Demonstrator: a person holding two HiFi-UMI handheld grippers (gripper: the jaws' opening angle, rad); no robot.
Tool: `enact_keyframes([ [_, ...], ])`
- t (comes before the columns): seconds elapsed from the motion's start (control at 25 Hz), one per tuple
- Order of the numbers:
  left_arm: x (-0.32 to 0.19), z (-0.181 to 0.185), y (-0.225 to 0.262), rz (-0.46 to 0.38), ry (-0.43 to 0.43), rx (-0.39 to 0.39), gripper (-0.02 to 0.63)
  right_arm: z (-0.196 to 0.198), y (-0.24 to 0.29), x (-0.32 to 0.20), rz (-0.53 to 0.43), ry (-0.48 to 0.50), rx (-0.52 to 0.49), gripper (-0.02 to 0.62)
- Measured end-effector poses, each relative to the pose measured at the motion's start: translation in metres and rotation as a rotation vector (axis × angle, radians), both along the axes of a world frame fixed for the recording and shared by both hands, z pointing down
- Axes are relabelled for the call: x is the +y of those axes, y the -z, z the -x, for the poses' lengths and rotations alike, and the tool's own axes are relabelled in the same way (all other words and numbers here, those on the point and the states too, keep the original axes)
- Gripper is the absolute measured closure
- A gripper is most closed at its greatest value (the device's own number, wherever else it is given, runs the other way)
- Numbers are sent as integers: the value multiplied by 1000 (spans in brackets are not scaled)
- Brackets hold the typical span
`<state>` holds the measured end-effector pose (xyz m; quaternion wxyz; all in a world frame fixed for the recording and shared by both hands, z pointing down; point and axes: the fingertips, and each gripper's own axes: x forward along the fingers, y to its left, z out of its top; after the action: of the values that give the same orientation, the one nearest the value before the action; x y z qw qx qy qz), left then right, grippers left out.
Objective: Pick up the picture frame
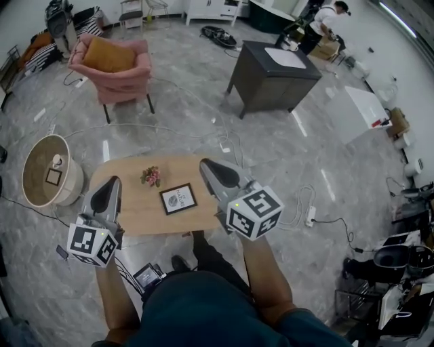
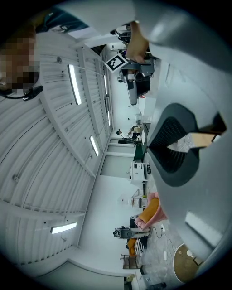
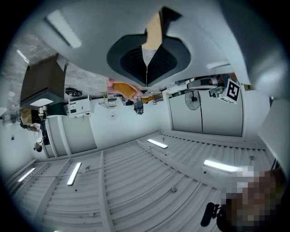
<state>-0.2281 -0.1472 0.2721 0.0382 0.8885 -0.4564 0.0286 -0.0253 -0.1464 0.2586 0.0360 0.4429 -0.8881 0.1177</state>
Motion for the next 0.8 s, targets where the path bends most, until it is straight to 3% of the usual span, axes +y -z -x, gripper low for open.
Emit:
enact_keyframes([
  [0.4,-38,-12,-49,119,11,-10,606,-1,-47,-49,98,47,-9,583],
  [0.8,-79,-23,-129,287,31,-16,606,-13,-137,-97,265,53,5,583],
])
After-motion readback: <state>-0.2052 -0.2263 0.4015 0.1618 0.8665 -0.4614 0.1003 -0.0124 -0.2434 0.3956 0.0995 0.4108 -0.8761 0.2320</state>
